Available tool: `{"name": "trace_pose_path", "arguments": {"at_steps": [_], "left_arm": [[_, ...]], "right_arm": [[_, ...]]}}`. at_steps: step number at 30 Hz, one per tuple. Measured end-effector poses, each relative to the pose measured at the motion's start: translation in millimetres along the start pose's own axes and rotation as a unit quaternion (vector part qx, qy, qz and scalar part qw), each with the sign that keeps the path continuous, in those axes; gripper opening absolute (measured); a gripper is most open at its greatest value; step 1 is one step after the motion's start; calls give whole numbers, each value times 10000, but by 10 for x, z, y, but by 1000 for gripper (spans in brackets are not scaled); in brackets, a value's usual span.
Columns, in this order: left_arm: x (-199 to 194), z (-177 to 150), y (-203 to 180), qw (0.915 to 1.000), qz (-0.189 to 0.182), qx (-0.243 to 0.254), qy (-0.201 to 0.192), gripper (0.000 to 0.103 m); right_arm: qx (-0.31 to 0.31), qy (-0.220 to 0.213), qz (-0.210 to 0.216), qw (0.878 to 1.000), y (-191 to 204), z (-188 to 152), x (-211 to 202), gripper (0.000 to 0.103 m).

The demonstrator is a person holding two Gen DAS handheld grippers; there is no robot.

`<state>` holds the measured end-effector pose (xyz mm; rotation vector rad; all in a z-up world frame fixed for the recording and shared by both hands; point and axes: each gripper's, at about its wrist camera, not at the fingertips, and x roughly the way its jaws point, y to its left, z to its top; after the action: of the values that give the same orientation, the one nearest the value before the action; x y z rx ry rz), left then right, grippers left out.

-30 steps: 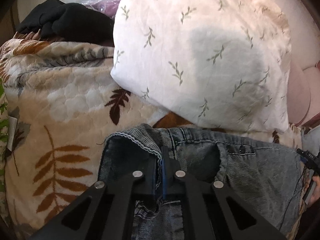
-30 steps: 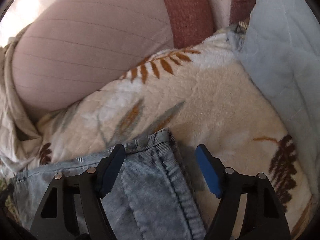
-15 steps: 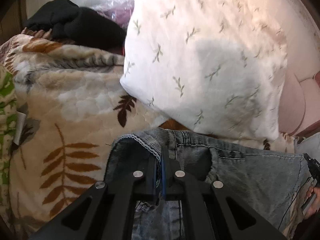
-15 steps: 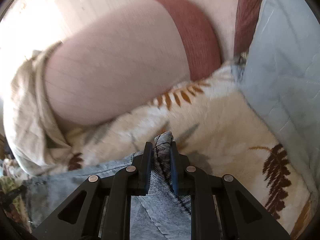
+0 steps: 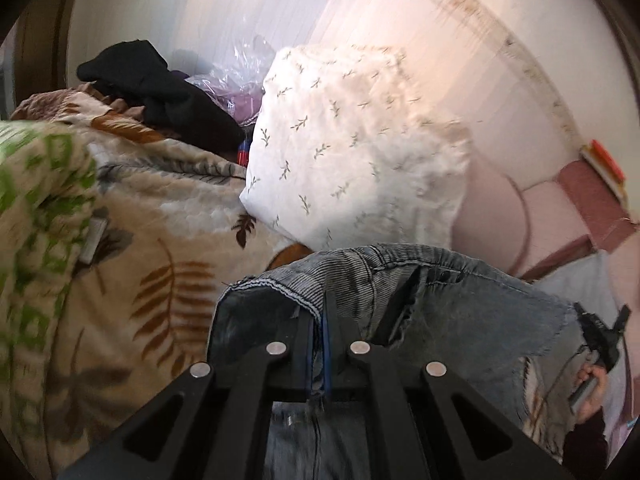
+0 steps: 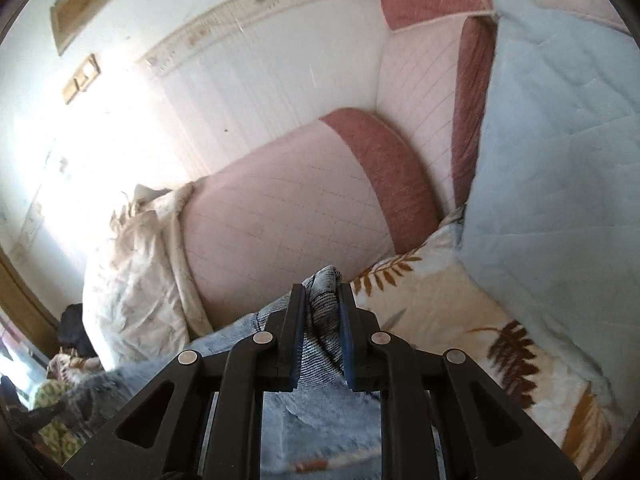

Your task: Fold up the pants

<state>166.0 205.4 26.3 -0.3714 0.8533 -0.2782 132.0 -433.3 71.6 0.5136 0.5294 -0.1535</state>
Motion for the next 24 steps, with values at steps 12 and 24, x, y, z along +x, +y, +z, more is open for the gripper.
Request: {"name": "trace_pose_path", "arguments": {"at_steps": [12, 24], "left_arm": [[-456, -1938, 513, 9976, 35, -116, 678, 5], [-852, -2006, 476, 9940, 928, 345, 474, 10]], "right_arm": [[-31, 994, 79, 9950, -955, -1417, -812, 14], [219, 1821, -87, 9830, -1381, -1787, -1108, 47]]}}
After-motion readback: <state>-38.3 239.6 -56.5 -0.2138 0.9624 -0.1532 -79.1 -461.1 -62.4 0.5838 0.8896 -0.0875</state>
